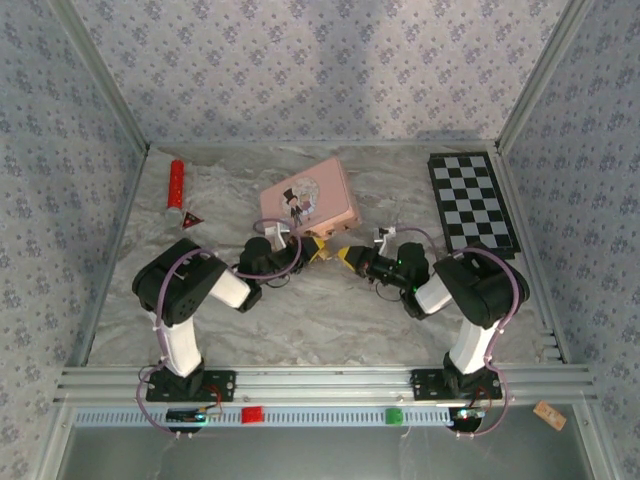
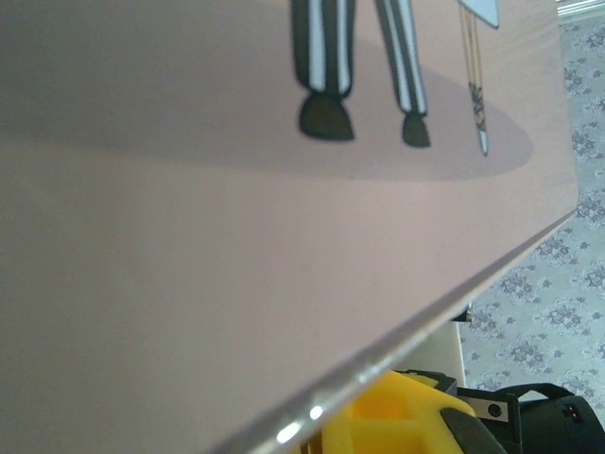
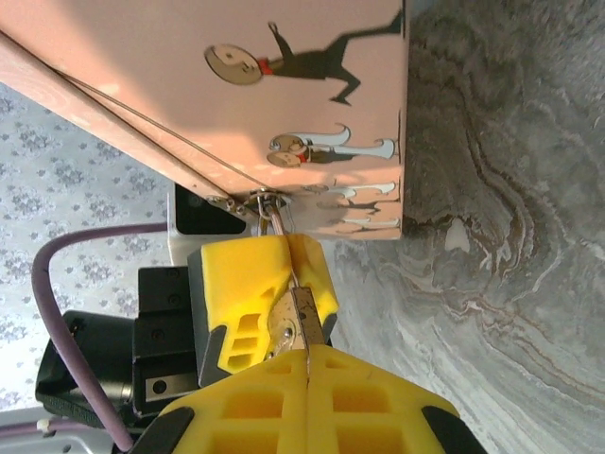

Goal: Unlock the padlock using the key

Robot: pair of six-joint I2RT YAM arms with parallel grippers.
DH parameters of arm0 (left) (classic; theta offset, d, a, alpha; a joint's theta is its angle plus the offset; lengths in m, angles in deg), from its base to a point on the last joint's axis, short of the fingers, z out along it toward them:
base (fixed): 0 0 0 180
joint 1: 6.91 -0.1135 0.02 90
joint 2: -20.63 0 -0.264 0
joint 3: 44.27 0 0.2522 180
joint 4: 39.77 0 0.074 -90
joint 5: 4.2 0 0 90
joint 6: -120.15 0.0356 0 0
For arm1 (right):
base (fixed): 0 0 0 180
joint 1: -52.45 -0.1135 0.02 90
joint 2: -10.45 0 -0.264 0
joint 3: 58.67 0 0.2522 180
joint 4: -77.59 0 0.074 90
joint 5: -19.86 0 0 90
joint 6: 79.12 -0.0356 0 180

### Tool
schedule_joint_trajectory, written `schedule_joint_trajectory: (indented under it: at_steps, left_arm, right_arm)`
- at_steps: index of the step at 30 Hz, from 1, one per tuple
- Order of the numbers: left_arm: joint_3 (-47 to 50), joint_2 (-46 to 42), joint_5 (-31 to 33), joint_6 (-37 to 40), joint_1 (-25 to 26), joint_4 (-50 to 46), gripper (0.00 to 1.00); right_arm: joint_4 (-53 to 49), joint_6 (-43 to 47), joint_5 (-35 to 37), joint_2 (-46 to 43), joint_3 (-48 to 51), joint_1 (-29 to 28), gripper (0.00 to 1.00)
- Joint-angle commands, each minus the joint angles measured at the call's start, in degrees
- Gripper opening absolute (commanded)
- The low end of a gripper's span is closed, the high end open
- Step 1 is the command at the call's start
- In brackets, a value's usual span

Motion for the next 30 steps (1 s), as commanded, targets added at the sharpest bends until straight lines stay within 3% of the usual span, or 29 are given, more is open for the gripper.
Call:
schedule_joint_trajectory:
  at_steps: [1, 10, 21, 30]
  left_arm:
    - [1.0, -1.9, 3.6, -3.1, -0.1, 0.2, 0.03]
    - [2.8, -5.6, 11.5, -3.6, -0.1, -2.9, 0.03]
    - [4.2, -10.0, 17.4, -3.8, 0.5, -7.1, 0.03]
    - [3.5, -9.5, 21.1, -7.3, 2.0, -6.9, 0.03]
  right_arm:
    - [1.2, 2.1, 5.8, -1.8, 1.1, -2.1, 0.00]
    - [1.2, 1.5, 18.8, -4.0, 4.0, -8.5, 0.00]
    - [1.2, -0.8, 26.7, -3.8, 4.7, -11.6, 0.00]
    - [1.2, -9.5, 36.4, -1.1, 3.4, -15.7, 0.00]
